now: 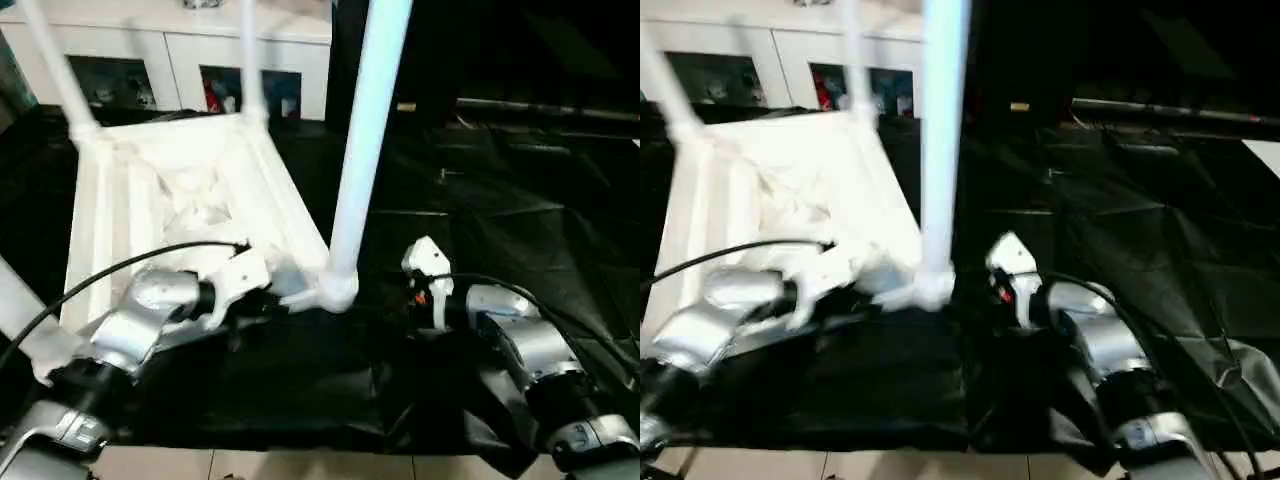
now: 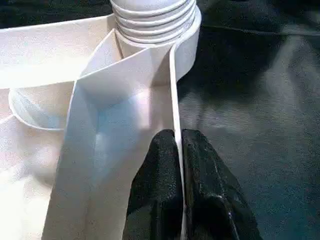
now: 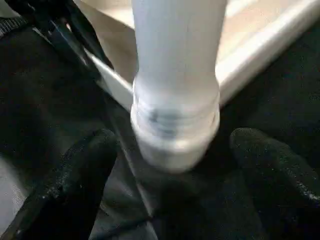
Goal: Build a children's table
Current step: Rotate leg to tighten
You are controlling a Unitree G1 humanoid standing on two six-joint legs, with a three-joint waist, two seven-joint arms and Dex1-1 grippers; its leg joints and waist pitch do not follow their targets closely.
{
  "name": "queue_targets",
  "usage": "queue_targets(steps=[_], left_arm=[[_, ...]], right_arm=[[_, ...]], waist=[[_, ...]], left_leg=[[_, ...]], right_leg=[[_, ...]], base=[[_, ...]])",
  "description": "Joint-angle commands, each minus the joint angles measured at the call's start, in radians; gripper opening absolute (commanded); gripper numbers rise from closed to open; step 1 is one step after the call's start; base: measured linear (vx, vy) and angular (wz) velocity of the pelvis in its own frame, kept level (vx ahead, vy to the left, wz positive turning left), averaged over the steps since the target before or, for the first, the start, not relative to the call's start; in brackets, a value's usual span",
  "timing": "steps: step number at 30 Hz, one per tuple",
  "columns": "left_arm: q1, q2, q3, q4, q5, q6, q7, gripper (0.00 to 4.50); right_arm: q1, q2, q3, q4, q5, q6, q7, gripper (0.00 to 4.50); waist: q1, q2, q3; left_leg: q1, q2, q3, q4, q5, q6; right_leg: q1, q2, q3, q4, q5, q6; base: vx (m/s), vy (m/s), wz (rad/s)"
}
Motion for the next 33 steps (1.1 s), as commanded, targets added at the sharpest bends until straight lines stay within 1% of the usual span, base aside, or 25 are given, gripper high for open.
queue_targets(steps=[1, 2, 3, 4, 8, 10, 11, 12, 14, 15, 16, 17, 18, 19, 20, 21, 22, 23, 24, 27, 29, 31, 32, 33], left_arm=[[0.015, -0.011, -0.006, -0.062, -0.076, 0.005, -0.054, 0.00], [0.019, -0.008, -0.006, -0.076, -0.085, 0.014, -0.067, 0.00], [0.023, -0.005, -0.008, -0.088, -0.091, 0.017, -0.076, 0.00], [0.025, -0.004, -0.010, -0.094, -0.094, 0.020, -0.081, 0.00], [0.033, -0.005, -0.009, -0.108, -0.093, 0.030, -0.097, 0.00], [0.035, -0.010, -0.007, -0.110, -0.088, 0.035, -0.100, 0.00], [0.035, -0.011, -0.006, -0.107, -0.085, 0.034, -0.100, 0.00], [0.035, -0.011, -0.006, -0.106, -0.084, 0.033, -0.100, 0.00], [0.037, -0.010, -0.007, -0.107, -0.083, 0.034, -0.099, 0.00], [0.039, -0.007, -0.007, -0.107, -0.080, 0.037, -0.098, 0.00], [0.040, -0.005, -0.007, -0.109, -0.079, 0.039, -0.097, 0.00], [0.041, -0.004, -0.007, -0.110, -0.078, 0.041, -0.097, 0.00], [0.043, -0.004, -0.006, -0.112, -0.077, 0.043, -0.098, 0.00], [0.045, -0.004, -0.005, -0.114, -0.077, 0.045, -0.099, 0.00], [0.046, -0.004, -0.005, -0.116, -0.078, 0.047, -0.100, 0.00], [0.046, -0.004, -0.005, -0.116, -0.078, 0.047, -0.100, 0.00], [0.047, -0.003, -0.005, -0.116, -0.078, 0.047, -0.100, 0.00], [0.049, -0.003, -0.005, -0.118, -0.078, 0.048, -0.101, 0.00], [0.050, -0.003, -0.004, -0.118, -0.078, 0.049, -0.101, 0.00], [0.051, -0.013, 0.000, -0.106, -0.067, 0.048, -0.074, 0.00], [0.037, -0.033, -0.003, -0.064, -0.029, 0.033, -0.012, 0.00], [0.022, -0.055, -0.009, -0.023, 0.011, 0.034, 0.054, 0.00], [0.012, -0.070, -0.010, 0.000, 0.026, 0.041, 0.090, 0.00], [-0.015, -0.135, -0.002, 0.063, 0.050, 0.073, 0.198, 0.00]], right_arm=[[-0.006, -0.001, 0.008, -0.013, -0.012, 0.009, 0.002, 4.01], [-0.010, 0.004, 0.011, -0.009, -0.016, 0.005, -0.002, 4.01], [-0.013, 0.008, 0.014, -0.009, -0.017, 0.005, -0.004, 4.01], [-0.016, 0.011, 0.016, -0.010, -0.016, 0.006, -0.005, 4.01], [-0.018, 0.016, 0.021, -0.013, -0.009, 0.012, 0.013, 4.01], [-0.019, 0.019, 0.023, -0.012, -0.003, 0.015, 0.025, 4.01], [-0.019, 0.021, 0.023, -0.010, 0.000, 0.019, 0.031, 4.01], [-0.020, 0.022, 0.023, -0.009, 0.002, 0.021, 0.034, 4.01], [-0.020, 0.023, 0.023, -0.005, 0.000, 0.019, 0.035, 3.77], [-0.022, 0.024, 0.023, 0.003, -0.002, 0.015, 0.038, 3.77], [-0.023, 0.025, 0.023, 0.007, -0.002, 0.013, 0.039, 3.60], [-0.023, 0.026, 0.023, 0.010, -0.001, 0.012, 0.040, 3.60], [-0.022, 0.027, 0.022, 0.011, 0.001, 0.014, 0.045, 3.43], [-0.022, 0.028, 0.022, 0.011, 0.002, 0.015, 0.047, 3.37], [-0.021, 0.029, 0.021, 0.010, 0.003, 0.015, 0.047, 3.31], [-0.021, 0.029, 0.021, 0.010, 0.003, 0.015, 0.047, 3.31], [-0.020, 0.029, 0.021, 0.009, 0.003, 0.016, 0.047, 3.22], [-0.020, 0.030, 0.020, 0.010, 0.004, 0.016, 0.046, 3.03], [-0.019, 0.033, 0.017, 0.013, 0.005, 0.016, 0.042, 3.03], [-0.018, 0.060, -0.005, 0.047, -0.003, -0.003, -0.026, 2.86], [-0.028, 0.101, -0.043, 0.100, -0.012, -0.017, -0.142, 2.81], [-0.034, 0.137, -0.074, 0.139, -0.015, -0.010, -0.241, 2.78], [-0.036, 0.154, -0.085, 0.156, -0.018, -0.008, -0.288, 2.78], [-0.036, 0.211, -0.112, 0.196, -0.030, -0.007, -0.431, 2.76]], waist=[[0.003, -0.005, -0.050], [0.004, -0.005, -0.052], [0.005, -0.005, -0.051], [0.006, -0.005, -0.051], [0.006, -0.006, -0.053], [0.005, -0.005, -0.053], [0.006, -0.009, -0.054], [0.006, -0.008, -0.053], [0.006, -0.007, -0.053], [0.006, -0.009, -0.053], [0.006, -0.009, -0.053], [0.006, -0.008, -0.053], [0.007, -0.009, -0.053], [0.006, -0.010, -0.053], [0.006, -0.009, -0.054], [0.006, -0.011, -0.055], [0.006, -0.010, -0.055], [0.006, -0.010, -0.054], [0.006, -0.010, -0.055], [0.005, -0.010, -0.054], [-0.001, -0.010, -0.050], [-0.004, -0.011, -0.049], [-0.008, -0.010, -0.046], [-0.009, -0.009, -0.046]], left_leg=[[0.000, 0.028, 0.000, -0.053, -0.149, 0.055], [0.000, 0.029, -0.001, -0.053, -0.145, 0.045], [0.000, 0.029, -0.001, -0.053, -0.143, 0.044], [0.001, 0.028, 0.001, -0.052, -0.141, 0.045], [0.000, 0.027, 0.000, -0.050, -0.122, 0.046], [-0.001, 0.026, 0.000, -0.050, -0.120, 0.048], [-0.001, 0.026, 0.001, -0.049, -0.115, 0.049], [-0.001, 0.026, 0.000, -0.049, -0.114, 0.050], [-0.001, 0.026, 0.000, -0.049, -0.117, 0.049], [-0.002, 0.026, 0.000, -0.049, -0.116, 0.049], [-0.002, 0.026, 0.000, -0.050, -0.118, 0.048], [-0.002, 0.026, 0.000, -0.049, -0.118, 0.047], [-0.002, 0.026, 0.000, -0.049, -0.119, 0.047], [-0.002, 0.026, 0.000, -0.049, -0.114, 0.048], [-0.002, 0.027, -0.001, -0.049, -0.107, 0.049], [-0.002, 0.026, 0.000, -0.048, -0.104, 0.052], [-0.002, 0.026, 0.000, -0.047, -0.099, 0.053], [-0.002, 0.026, 0.000, -0.047, -0.097, 0.053], [-0.003, 0.025, 0.000, -0.047, -0.095, 0.054], [-0.002, 0.026, 0.001, -0.047, -0.097, 0.053], [-0.002, 0.024, 0.000, -0.051, -0.129, 0.033], [-0.001, 0.024, -0.002, -0.053, -0.150, 0.017], [0.003, 0.024, -0.002, -0.055, -0.168, 0.011], [0.004, 0.023, -0.002, -0.056, -0.183, 0.000]], right_leg=[[0.059, -0.072, 0.059, -0.071, -0.181, -0.156], [0.059, -0.073, 0.060, -0.068, -0.186, -0.155], [0.059, -0.073, 0.060, -0.069, -0.184, -0.155], [0.057, -0.070, 0.060, -0.068, -0.170, -0.158], [0.061, -0.070, 0.061, -0.062, -0.125, -0.165], [0.062, -0.069, 0.060, -0.061, -0.118, -0.166], [0.063, -0.069, 0.060, -0.061, -0.115, -0.165], [0.062, -0.070, 0.061, -0.061, -0.115, -0.165], [0.062, -0.070, 0.060, -0.062, -0.125, -0.162], [0.063, -0.070, 0.060, -0.062, -0.126, -0.161], [0.063, -0.071, 0.060, -0.062, -0.134, -0.159], [0.063, -0.071, 0.060, -0.063, -0.139, -0.157], [0.063, -0.071, 0.060, -0.063, -0.140, -0.156], [0.063, -0.070, 0.060, -0.061, -0.135, -0.156], [0.063, -0.070, 0.060, -0.059, -0.122, -0.160], [0.063, -0.069, 0.060, -0.059, -0.115, -0.161], [0.063, -0.070, 0.060, -0.058, -0.108, -0.164], [0.063, -0.069, 0.060, -0.058, -0.104, -0.165], [0.064, -0.069, 0.060, -0.057, -0.101, -0.166], [0.062, -0.071, 0.060, -0.057, -0.103, -0.169], [0.060, -0.073, 0.061, -0.067, -0.173, -0.156], [0.060, -0.073, 0.060, -0.073, -0.237, -0.134], [0.055, -0.073, 0.060, -0.079, -0.275, -0.123], [0.054, -0.073, 0.060, -0.083, -0.309, -0.112]], base=[[0.000, 0.000, 0.00], [0.000, 0.000, 0.00], [0.000, 0.000, 0.00], [0.000, 0.000, 0.00], [0.000, 0.000, 0.00], [0.000, 0.000, 0.00], [0.000, 0.000, 0.00], [0.000, 0.000, 0.00], [0.000, 0.000, 0.00], [0.000, 0.000, 0.00], [0.000, 0.000, 0.00], [0.000, 0.000, 0.00], [0.000, 0.000, 0.00], [0.000, 0.000, 0.00], [0.000, 0.000, 0.00], [0.000, 0.000, 0.00], [0.000, 0.000, 0.00], [0.000, 0.000, 0.00], [0.000, 0.000, 0.00], [0.000, 0.000, 0.00], [0.000, 0.000, 0.00], [0.000, 0.000, 0.00], [0.000, 0.000, 0.00], [0.000, 0.000, 0.00]])
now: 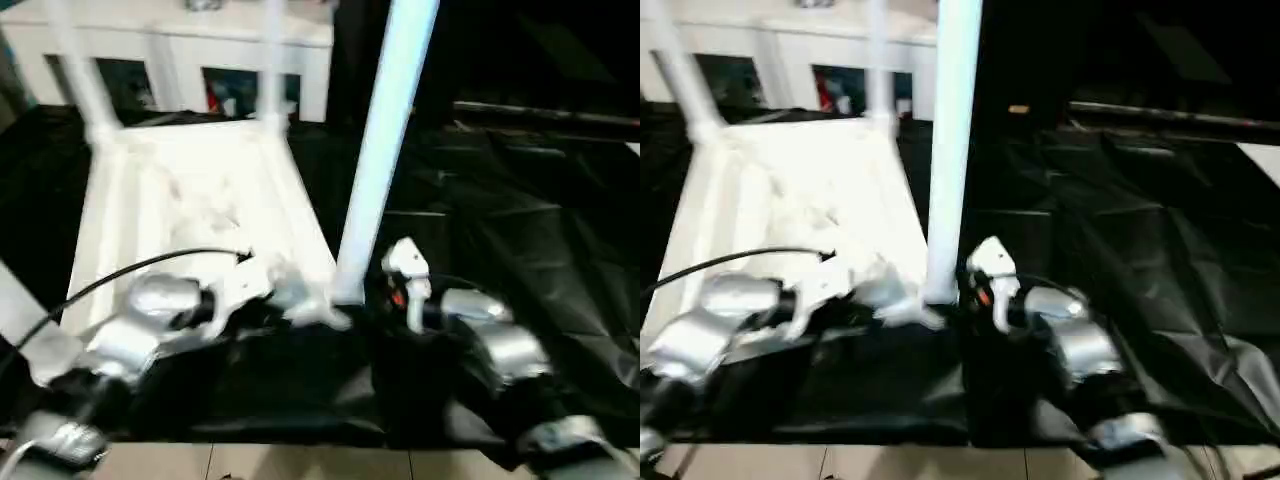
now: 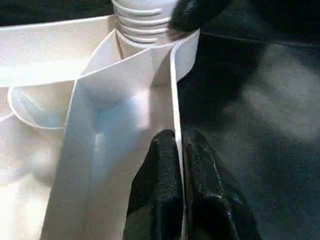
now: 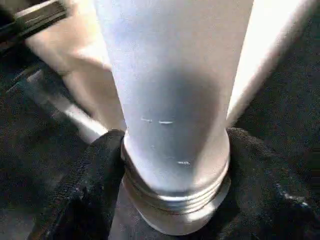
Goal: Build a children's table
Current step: Rotate leg to tighten
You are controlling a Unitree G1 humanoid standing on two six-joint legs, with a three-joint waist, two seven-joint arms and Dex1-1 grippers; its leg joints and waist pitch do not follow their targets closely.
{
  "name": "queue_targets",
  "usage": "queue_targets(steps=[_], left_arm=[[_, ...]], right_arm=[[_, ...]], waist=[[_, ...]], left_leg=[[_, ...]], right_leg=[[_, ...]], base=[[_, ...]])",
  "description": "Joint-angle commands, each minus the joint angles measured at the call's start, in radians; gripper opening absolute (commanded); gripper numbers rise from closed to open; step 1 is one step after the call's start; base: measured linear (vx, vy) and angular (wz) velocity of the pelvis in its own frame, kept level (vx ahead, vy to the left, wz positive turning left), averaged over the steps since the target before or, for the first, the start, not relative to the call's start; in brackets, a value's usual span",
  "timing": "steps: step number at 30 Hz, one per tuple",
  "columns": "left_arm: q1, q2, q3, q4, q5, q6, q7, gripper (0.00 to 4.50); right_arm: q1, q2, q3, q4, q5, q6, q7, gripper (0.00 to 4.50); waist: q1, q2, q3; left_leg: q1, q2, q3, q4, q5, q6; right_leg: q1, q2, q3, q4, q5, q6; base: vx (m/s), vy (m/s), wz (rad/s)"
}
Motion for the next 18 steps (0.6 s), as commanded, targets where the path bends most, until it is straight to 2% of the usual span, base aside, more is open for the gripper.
queue_targets(steps=[1, 2, 3, 5, 6, 7, 9, 11, 13, 15, 18], left_arm=[[-0.018, -0.100, -0.010, 0.090, 0.016, 0.020, 0.153, 0.00], [-0.019, -0.102, -0.011, 0.093, 0.017, 0.021, 0.157, 0.00], [-0.027, -0.118, -0.013, 0.106, 0.026, 0.026, 0.183, 0.00], [-0.068, -0.190, -0.016, 0.169, 0.062, 0.056, 0.298, 0.00], [-0.073, -0.198, -0.017, 0.175, 0.066, 0.059, 0.310, 0.00], [-0.080, -0.210, -0.020, 0.185, 0.074, 0.060, 0.325, 0.00], [-0.102, -0.244, -0.049, 0.210, 0.108, 0.036, 0.340, 0.00], [-0.103, -0.246, -0.053, 0.209, 0.112, 0.023, 0.330, 0.00], [-0.096, -0.238, -0.051, 0.196, 0.110, -0.004, 0.301, 0.00], [-0.092, -0.233, -0.049, 0.191, 0.108, -0.016, 0.291, 0.00], [-0.063, -0.180, -0.034, 0.151, 0.082, -0.046, 0.220, 0.00]], right_arm=[[-0.014, 0.064, -0.055, 0.078, -0.033, 0.021, -0.250, 2.76], [-0.015, 0.067, -0.056, 0.080, -0.033, 0.022, -0.257, 2.76], [-0.017, 0.083, -0.064, 0.088, -0.036, 0.023, -0.297, 2.76], [-0.036, 0.144, -0.061, 0.139, -0.074, 0.001, -0.443, 2.76], [-0.038, 0.150, -0.060, 0.144, -0.078, -0.003, -0.454, 2.76], [-0.042, 0.160, -0.057, 0.153, -0.082, -0.008, -0.465, 2.76], [-0.055, 0.188, -0.025, 0.181, -0.101, -0.037, -0.448, 2.76], [-0.057, 0.190, -0.025, 0.183, -0.102, -0.052, -0.441, 2.76], [-0.056, 0.186, -0.046, 0.166, -0.071, -0.072, -0.391, 2.76], [-0.055, 0.182, -0.052, 0.155, -0.059, -0.077, -0.368, 3.31], [-0.052, 0.120, -0.070, 0.108, -0.022, -0.092, -0.266, 3.63]], waist=[[0.001, -0.004, -0.046], [-0.001, -0.004, -0.041], [-0.001, -0.004, -0.042], [-0.002, -0.002, -0.038], [-0.003, 0.002, -0.038], [-0.003, 0.001, -0.040], [0.001, 0.003, -0.045], [0.000, 0.003, -0.047], [0.001, 0.002, -0.048], [0.005, 0.002, -0.049], [0.008, 0.001, -0.051]], left_leg=[[0.001, 0.022, -0.001, -0.061, -0.194, 0.002], [0.006, 0.021, -0.004, -0.064, -0.228, -0.006], [0.005, 0.020, -0.006, -0.065, -0.238, -0.010], [0.013, 0.019, -0.007, -0.065, -0.279, -0.008], [0.017, 0.019, -0.007, -0.065, -0.288, -0.009], [0.020, 0.019, -0.010, -0.067, -0.303, -0.009], [0.023, 0.021, -0.009, -0.066, -0.304, -0.001], [0.008, 0.023, -0.009, -0.070, -0.267, 0.011], [0.008, 0.023, -0.008, -0.069, -0.258, 0.016], [0.005, 0.022, -0.007, -0.069, -0.241, 0.023], [0.003, 0.026, -0.006, -0.068, -0.221, 0.036]], right_leg=[[0.049, -0.072, 0.059, -0.091, -0.332, -0.109], [0.045, -0.074, 0.057, -0.099, -0.406, -0.091], [0.047, -0.077, 0.056, -0.101, -0.441, -0.079], [0.037, -0.079, 0.056, -0.115, -0.518, -0.049], [0.037, -0.080, 0.056, -0.119, -0.531, -0.045], [0.038, -0.080, 0.053, -0.121, -0.542, -0.040], [0.035, -0.080, 0.055, -0.119, -0.508, -0.042], [0.045, -0.076, 0.058, -0.105, -0.408, -0.066], [0.047, -0.077, 0.059, -0.102, -0.378, -0.076], [0.051, -0.078, 0.059, -0.100, -0.364, -0.079], [0.054, -0.080, 0.059, -0.097, -0.344, -0.084]], base=[[0.000, 0.000, 0.00], [0.000, 0.000, 0.00], [0.000, 0.000, 0.00], [0.000, 0.000, 0.00], [0.000, 0.000, 0.00], [0.000, 0.000, 0.00], [0.000, 0.000, 0.00], [0.000, 0.000, 0.00], [0.000, 0.000, 0.00], [0.000, 0.000, 0.00], [0.000, 0.000, 0.00]])
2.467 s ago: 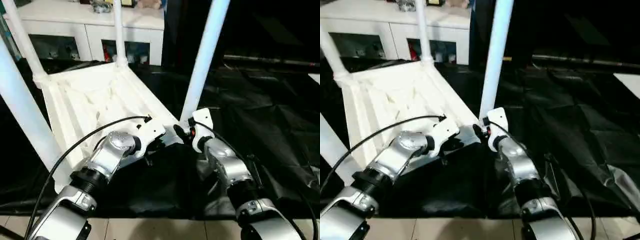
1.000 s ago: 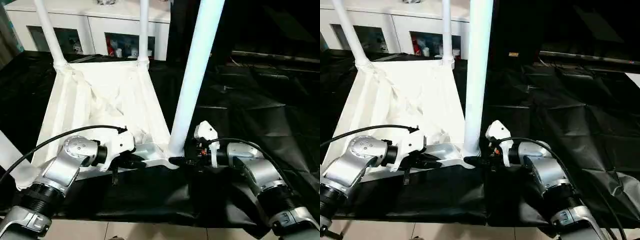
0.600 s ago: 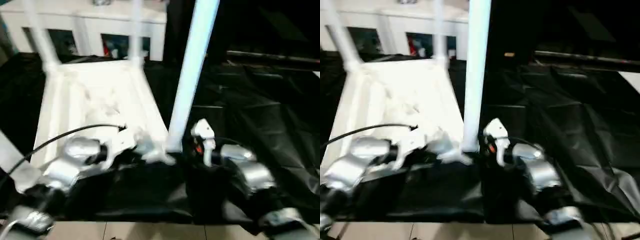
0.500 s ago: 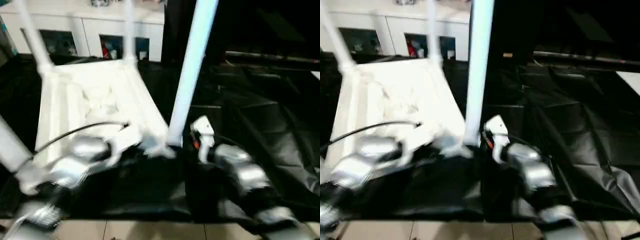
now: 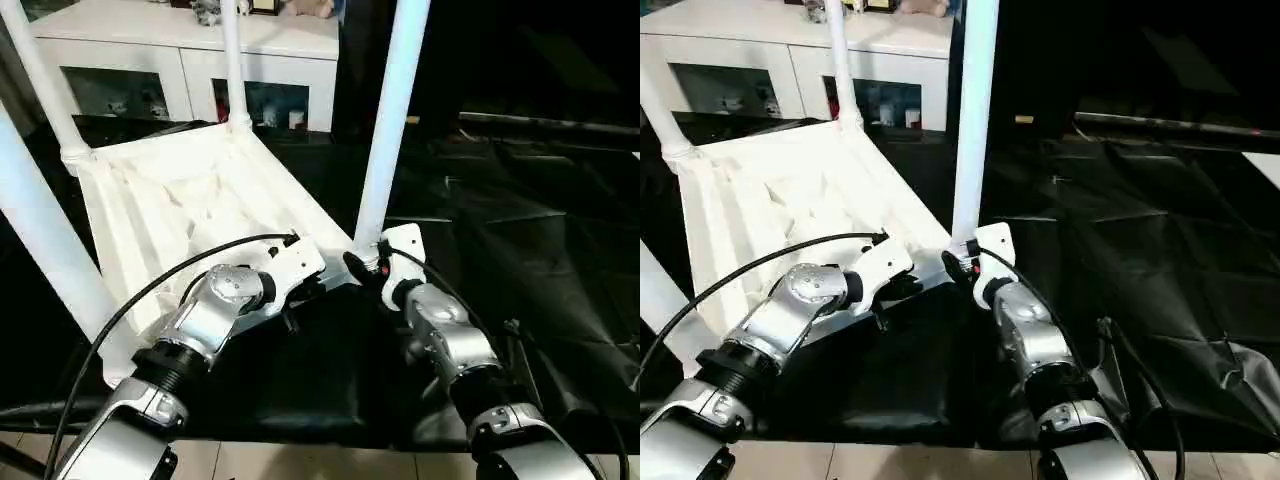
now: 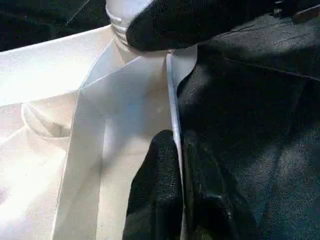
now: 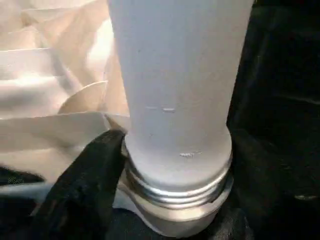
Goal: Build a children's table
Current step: Rotate leg to tighten
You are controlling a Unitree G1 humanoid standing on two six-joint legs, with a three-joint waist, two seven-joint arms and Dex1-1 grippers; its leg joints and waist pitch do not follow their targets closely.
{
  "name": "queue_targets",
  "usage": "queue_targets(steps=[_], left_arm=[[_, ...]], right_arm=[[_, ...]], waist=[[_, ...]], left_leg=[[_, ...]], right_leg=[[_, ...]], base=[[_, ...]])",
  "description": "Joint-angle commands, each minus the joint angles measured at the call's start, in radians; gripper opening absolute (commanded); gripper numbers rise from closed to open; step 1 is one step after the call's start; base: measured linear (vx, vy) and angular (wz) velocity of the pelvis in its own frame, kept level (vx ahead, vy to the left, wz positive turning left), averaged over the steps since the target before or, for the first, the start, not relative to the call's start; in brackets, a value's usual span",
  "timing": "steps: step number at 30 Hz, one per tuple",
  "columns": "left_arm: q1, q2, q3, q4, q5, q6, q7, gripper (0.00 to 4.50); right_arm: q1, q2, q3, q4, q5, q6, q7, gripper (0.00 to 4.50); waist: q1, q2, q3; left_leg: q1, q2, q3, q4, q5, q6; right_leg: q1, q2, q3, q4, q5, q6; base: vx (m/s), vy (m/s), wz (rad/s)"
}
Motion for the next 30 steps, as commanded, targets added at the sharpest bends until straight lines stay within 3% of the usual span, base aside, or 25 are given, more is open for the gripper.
queue_targets(steps=[1, 3, 5, 11, 16, 20, 25, 30], left_arm=[[0.041, 0.008, -0.001, -0.010, -0.035, -0.070, -0.034, 0.00], [0.064, 0.044, 0.007, -0.038, -0.056, -0.100, -0.092, 0.00], [0.088, 0.094, 0.014, -0.067, -0.075, -0.112, -0.152, 0.00], [0.136, 0.152, 0.040, -0.157, -0.169, -0.099, -0.311, 0.00], [0.166, 0.185, 0.036, -0.232, -0.220, -0.061, -0.397, 0.00], [0.175, 0.186, 0.040, -0.243, -0.221, -0.062, -0.405, 0.00], [0.181, 0.187, 0.041, -0.254, -0.221, -0.048, -0.410, 0.00], [0.184, 0.191, 0.042, -0.261, -0.221, -0.029, -0.423, 0.00]], right_arm=[[0.005, -0.020, 0.028, -0.049, 0.022, -0.008, 0.110, 3.74], [0.013, -0.071, 0.044, -0.085, 0.035, 0.015, 0.215, 3.88], [0.045, -0.152, 0.097, -0.158, 0.040, 0.046, 0.376, 3.88], [0.089, -0.259, 0.147, -0.262, 0.067, 0.093, 0.596, 3.88], [0.086, -0.272, 0.164, -0.272, 0.054, 0.090, 0.622, 3.88], [0.081, -0.256, 0.161, -0.271, 0.058, 0.089, 0.622, 3.88], [0.080, -0.257, 0.165, -0.275, 0.064, 0.099, 0.643, 3.73], [0.082, -0.260, 0.165, -0.275, 0.070, 0.106, 0.655, 3.31]], waist=[[0.001, -0.011, -0.044], [0.001, -0.013, -0.045], [0.003, -0.013, -0.045], [0.005, -0.013, -0.043], [0.006, -0.014, -0.046], [0.007, -0.013, -0.050], [0.008, -0.014, -0.046], [0.007, -0.013, -0.048]], left_leg=[[-0.011, 0.028, -0.007, -0.063, -0.221, 0.035], [-0.014, 0.027, -0.004, -0.061, -0.197, 0.047], [-0.015, 0.026, -0.003, -0.058, -0.173, 0.061], [-0.013, 0.029, -0.002, -0.059, -0.175, 0.066], [-0.013, 0.030, -0.001, -0.057, -0.148, 0.062], [-0.020, 0.029, 0.001, -0.050, -0.093, 0.075], [-0.019, 0.029, 0.001, -0.052, -0.138, 0.062], [-0.020, 0.028, 0.001, -0.050, -0.118, 0.062]], right_leg=[[0.037, -0.078, 0.058, -0.089, -0.342, -0.092], [0.040, -0.075, 0.059, -0.085, -0.292, -0.104], [0.043, -0.072, 0.059, -0.079, -0.248, -0.116], [0.041, -0.071, 0.057, -0.080, -0.261, -0.130], [0.042, -0.071, 0.058, -0.071, -0.215, -0.158], [0.040, -0.067, 0.058, -0.056, -0.104, -0.183], [0.040, -0.070, 0.058, -0.067, -0.187, -0.161], [0.041, -0.068, 0.058, -0.063, -0.157, -0.160]], base=[[0.000, 0.000, 0.00], [0.000, 0.000, 0.00], [0.000, 0.000, 0.00], [0.000, 0.000, 0.00], [0.000, 0.000, 0.00], [0.000, 0.000, 0.00], [0.000, 0.000, 0.00], [0.000, 0.000, 0.00]])
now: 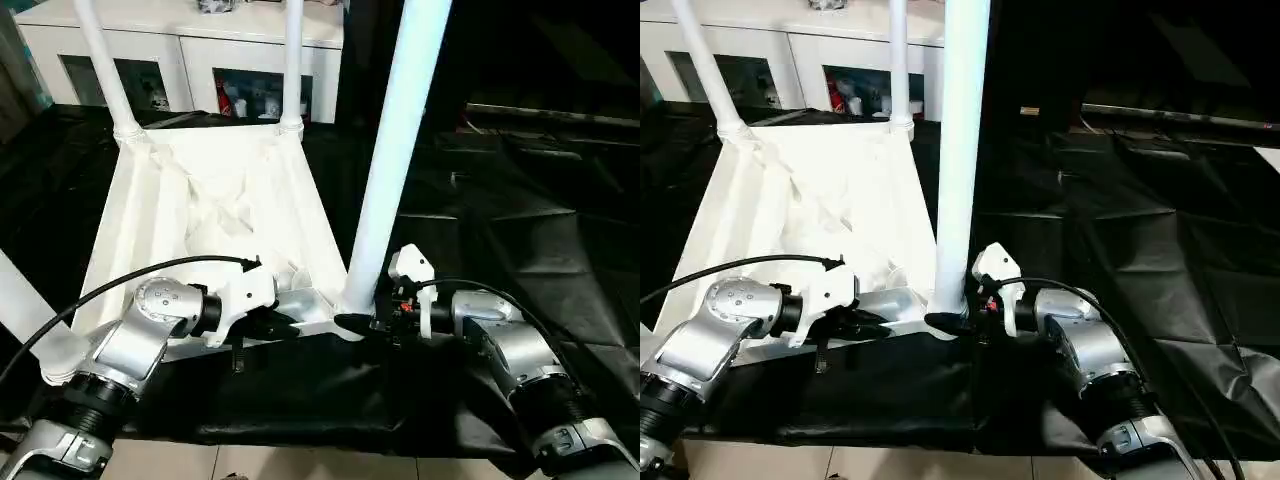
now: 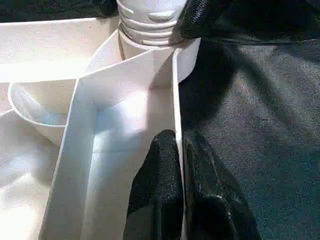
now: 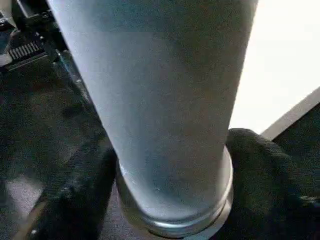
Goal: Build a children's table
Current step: Rotate leg to tighten
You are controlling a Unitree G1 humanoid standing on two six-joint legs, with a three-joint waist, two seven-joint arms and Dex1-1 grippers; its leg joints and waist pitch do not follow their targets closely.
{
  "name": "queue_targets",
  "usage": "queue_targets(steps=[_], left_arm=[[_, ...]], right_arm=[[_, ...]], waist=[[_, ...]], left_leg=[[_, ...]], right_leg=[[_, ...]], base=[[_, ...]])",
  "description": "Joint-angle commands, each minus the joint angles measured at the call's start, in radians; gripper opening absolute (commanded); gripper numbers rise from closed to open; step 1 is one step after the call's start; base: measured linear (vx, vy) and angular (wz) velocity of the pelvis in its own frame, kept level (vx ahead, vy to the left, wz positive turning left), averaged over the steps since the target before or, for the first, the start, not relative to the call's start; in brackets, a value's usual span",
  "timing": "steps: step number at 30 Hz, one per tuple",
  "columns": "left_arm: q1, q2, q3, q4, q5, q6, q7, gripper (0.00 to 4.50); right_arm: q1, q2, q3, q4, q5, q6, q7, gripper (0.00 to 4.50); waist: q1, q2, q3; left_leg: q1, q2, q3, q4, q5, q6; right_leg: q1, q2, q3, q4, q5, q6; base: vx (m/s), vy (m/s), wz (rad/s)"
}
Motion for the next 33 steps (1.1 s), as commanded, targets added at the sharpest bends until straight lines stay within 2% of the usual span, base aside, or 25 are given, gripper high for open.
queue_targets(steps=[1, 6, 9, 10, 11, 13, 15, 16, 17, 18, 19, 21, 22, 24, 25, 27, 29, 31, 32, 33], left_arm=[[0.016, -0.024, 0.002, -0.016, -0.064, 0.000, -0.021, 0.00], [0.017, -0.024, 0.003, -0.016, -0.063, 0.005, -0.020, 0.00], [-0.010, -0.052, -0.002, 0.053, 0.008, 0.003, 0.089, 0.00], [-0.025, -0.071, -0.003, 0.086, 0.034, 0.012, 0.140, 0.00], [-0.037, -0.088, -0.002, 0.110, 0.050, 0.023, 0.179, 0.00], [-0.051, -0.112, 0.003, 0.137, 0.061, 0.032, 0.226, 0.00], [-0.116, -0.209, 0.017, 0.247, 0.101, 0.052, 0.409, 0.00], [-0.124, -0.219, 0.019, 0.260, 0.106, 0.054, 0.430, 0.00], [-0.143, -0.246, 0.022, 0.293, 0.114, 0.057, 0.479, 0.00], [-0.174, -0.292, 0.032, 0.343, 0.118, 0.057, 0.558, 0.00], [-0.182, -0.303, 0.034, 0.355, 0.118, 0.055, 0.576, 0.00], [-0.192, -0.313, 0.027, 0.370, 0.124, 0.043, 0.583, 0.00], [-0.198, -0.318, 0.022, 0.380, 0.132, 0.032, 0.585, 0.00], [-0.201, -0.318, 0.007, 0.385, 0.152, 0.010, 0.562, 0.00], [-0.200, -0.319, 0.008, 0.385, 0.154, 0.005, 0.556, 0.00], [-0.198, -0.318, 0.012, 0.386, 0.154, -0.003, 0.545, 0.00], [-0.188, -0.295, 0.011, 0.379, 0.154, -0.025, 0.509, 0.00], [-0.178, -0.267, 0.010, 0.365, 0.150, -0.042, 0.476, 0.00], [-0.167, -0.244, 0.011, 0.349, 0.143, -0.059, 0.440, 0.00], [-0.167, -0.244, 0.011, 0.349, 0.143, -0.059, 0.440, 0.00]], right_arm=[[-0.004, -0.011, -0.002, -0.027, 0.013, 0.012, 0.009, 3.22], [0.000, -0.006, -0.008, -0.025, 0.012, 0.014, -0.002, 2.86], [-0.015, 0.061, -0.061, 0.058, -0.010, 0.007, -0.186, 2.79], [-0.023, 0.091, -0.084, 0.095, -0.015, 0.019, -0.271, 2.77], [-0.028, 0.113, -0.096, 0.122, -0.022, 0.022, -0.332, 2.76], [-0.028, 0.135, -0.099, 0.141, -0.029, 0.018, -0.375, 2.75], [-0.046, 0.227, -0.100, 0.210, -0.083, -0.008, -0.592, 2.75], [-0.050, 0.236, -0.100, 0.219, -0.090, -0.010, -0.621, 2.75], [-0.063, 0.261, -0.104, 0.244, -0.105, -0.019, -0.696, 2.75], [-0.085, 0.300, -0.112, 0.282, -0.111, -0.025, -0.780, 2.75], [-0.091, 0.309, -0.113, 0.291, -0.111, -0.026, -0.794, 2.75], [-0.104, 0.314, -0.100, 0.305, -0.120, -0.034, -0.785, 2.75], [-0.112, 0.319, -0.104, 0.316, -0.120, -0.040, -0.784, 2.75], [-0.123, 0.329, -0.134, 0.326, -0.086, -0.055, -0.748, 2.75], [-0.124, 0.329, -0.137, 0.326, -0.083, -0.060, -0.742, 3.30], [-0.125, 0.328, -0.144, 0.326, -0.080, -0.075, -0.730, 3.50], [-0.128, 0.313, -0.153, 0.306, -0.061, -0.098, -0.681, 3.63], [-0.131, 0.287, -0.152, 0.279, -0.039, -0.096, -0.614, 3.87], [-0.127, 0.257, -0.140, 0.246, -0.023, -0.081, -0.533, 3.90], [-0.127, 0.257, -0.140, 0.246, -0.023, -0.081, -0.533, 3.90]], waist=[[0.001, -0.008, -0.051], [0.000, -0.009, -0.052], [-0.001, -0.008, -0.048], [-0.006, -0.010, -0.045], [-0.007, -0.009, -0.046], [-0.011, -0.008, -0.044], [-0.016, -0.008, -0.036], [-0.017, -0.006, -0.034], [-0.018, -0.008, -0.033], [-0.019, -0.008, -0.033], [-0.018, -0.006, -0.037], [-0.013, -0.009, -0.041], [-0.013, -0.007, -0.043], [-0.015, -0.006, -0.044], [-0.012, -0.006, -0.046], [-0.009, -0.006, -0.047], [-0.009, -0.006, -0.046], [-0.011, -0.004, -0.047], [-0.018, -0.008, -0.045], [-0.019, -0.008, -0.045]], left_leg=[[-0.002, 0.027, -0.001, -0.051, -0.112, 0.060], [-0.002, 0.027, -0.001, -0.050, -0.110, 0.062], [-0.001, 0.026, -0.001, -0.053, -0.127, 0.052], [0.001, 0.024, 0.000, -0.057, -0.146, 0.037], [0.002, 0.025, -0.005, -0.059, -0.171, 0.017], [0.004, 0.026, -0.004, -0.060, -0.190, 0.007], [0.011, 0.021, -0.004, -0.062, -0.244, -0.002], [0.014, 0.020, -0.006, -0.063, -0.257, -0.010], [0.020, 0.018, -0.009, -0.063, -0.288, -0.015], [0.026, 0.018, -0.009, -0.062, -0.302, -0.014], [0.034, 0.017, -0.009, -0.059, -0.308, -0.012], [0.023, 0.019, -0.009, -0.063, -0.279, 0.005], [0.016, 0.020, -0.010, -0.065, -0.264, 0.016], [0.009, 0.021, -0.011, -0.067, -0.252, 0.024], [0.009, 0.022, -0.008, -0.065, -0.234, 0.030], [0.005, 0.020, -0.006, -0.064, -0.205, 0.039], [0.003, 0.020, -0.007, -0.065, -0.212, 0.045], [0.003, 0.021, -0.009, -0.066, -0.216, 0.045], [0.002, 0.023, -0.010, -0.068, -0.225, 0.046], [0.002, 0.022, -0.010, -0.067, -0.227, 0.047]], right_leg=[[0.058, -0.068, 0.059, -0.066, -0.143, -0.158], [0.059, -0.068, 0.059, -0.065, -0.131, -0.164], [0.055, -0.069, 0.059, -0.071, -0.169, -0.159], [0.053, -0.070, 0.059, -0.078, -0.225, -0.146], [0.056, -0.074, 0.057, -0.081, -0.286, -0.130], [0.051, -0.074, 0.057, -0.087, -0.322, -0.118], [0.042, -0.074, 0.057, -0.105, -0.438, -0.081], [0.039, -0.076, 0.057, -0.108, -0.475, -0.072], [0.039, -0.080, 0.053, -0.118, -0.547, -0.051], [0.035, -0.080, 0.052, -0.121, -0.569, -0.044], [0.032, -0.082, 0.053, -0.125, -0.577, -0.037], [0.040, -0.078, 0.056, -0.115, -0.499, -0.040], [0.043, -0.078, 0.055, -0.109, -0.461, -0.046], [0.047, -0.078, 0.055, -0.105, -0.425, -0.055], [0.047, -0.079, 0.058, -0.101, -0.389, -0.063], [0.051, -0.078, 0.058, -0.095, -0.343, -0.079], [0.053, -0.081, 0.057, -0.098, -0.363, -0.075], [0.055, -0.081, 0.056, -0.098, -0.370, -0.074], [0.055, -0.079, 0.055, -0.099, -0.373, -0.076], [0.055, -0.079, 0.055, -0.098, -0.372, -0.076]], base=[[0.000, 0.000, 0.00], [0.000, 0.000, 0.00], [0.000, 0.000, 0.00], [0.000, 0.000, 0.00], [0.000, 0.000, 0.00], [0.000, 0.000, 0.00], [0.000, 0.000, 0.00], [0.000, 0.000, 0.00], [0.000, 0.000, 0.00], [0.000, 0.000, 0.00], [0.000, 0.000, 0.00], [0.000, 0.000, 0.00], [0.000, 0.000, 0.00], [0.000, 0.000, 0.00], [0.000, 0.000, 0.00], [0.000, 0.000, 0.00], [0.000, 0.000, 0.00], [0.000, 0.000, 0.00], [0.000, 0.000, 0.00], [0.000, 0.000, 0.00]])
